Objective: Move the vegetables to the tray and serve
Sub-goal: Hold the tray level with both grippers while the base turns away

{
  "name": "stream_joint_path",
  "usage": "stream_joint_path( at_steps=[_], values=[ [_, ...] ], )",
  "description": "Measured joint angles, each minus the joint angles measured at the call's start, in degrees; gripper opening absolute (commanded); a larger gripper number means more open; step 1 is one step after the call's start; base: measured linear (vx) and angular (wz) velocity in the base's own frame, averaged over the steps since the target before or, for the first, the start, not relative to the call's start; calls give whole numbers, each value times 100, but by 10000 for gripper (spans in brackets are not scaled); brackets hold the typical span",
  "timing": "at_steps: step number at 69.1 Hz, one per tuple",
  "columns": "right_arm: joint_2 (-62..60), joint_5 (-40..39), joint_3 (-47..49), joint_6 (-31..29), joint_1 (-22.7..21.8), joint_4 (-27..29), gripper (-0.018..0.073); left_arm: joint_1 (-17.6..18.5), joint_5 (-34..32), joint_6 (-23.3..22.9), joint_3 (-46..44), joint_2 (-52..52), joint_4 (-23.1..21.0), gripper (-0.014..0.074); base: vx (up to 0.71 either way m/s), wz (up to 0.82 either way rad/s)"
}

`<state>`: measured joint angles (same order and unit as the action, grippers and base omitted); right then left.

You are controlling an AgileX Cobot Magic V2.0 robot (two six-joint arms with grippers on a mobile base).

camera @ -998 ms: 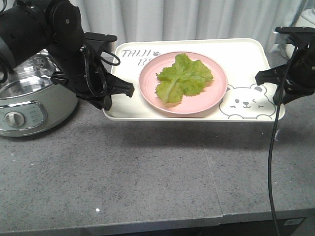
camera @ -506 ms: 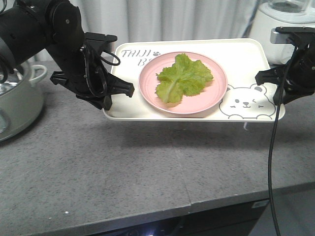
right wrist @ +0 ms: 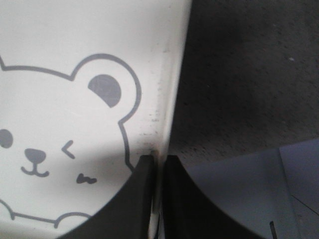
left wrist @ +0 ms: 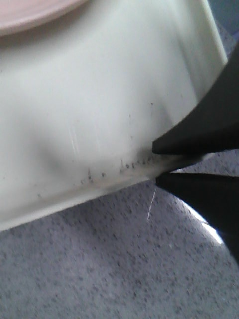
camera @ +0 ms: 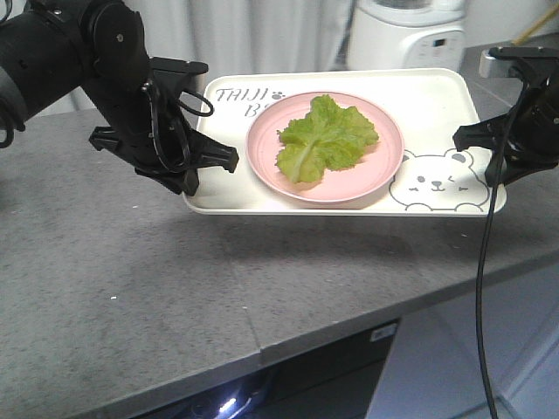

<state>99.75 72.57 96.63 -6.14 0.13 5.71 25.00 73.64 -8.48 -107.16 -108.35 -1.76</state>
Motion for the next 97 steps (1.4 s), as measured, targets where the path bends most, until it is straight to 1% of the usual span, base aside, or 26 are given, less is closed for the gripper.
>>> stream_joint_path(
  at_steps=[38, 97],
  values=[
    [0, 0, 0, 0, 0, -1, -6, 0, 0, 0, 0, 0, -6, -7, -3, -39],
    [0, 0, 0, 0, 0, -1, -6, 0, 0, 0, 0, 0, -6, -7, -2, -30]
  ],
)
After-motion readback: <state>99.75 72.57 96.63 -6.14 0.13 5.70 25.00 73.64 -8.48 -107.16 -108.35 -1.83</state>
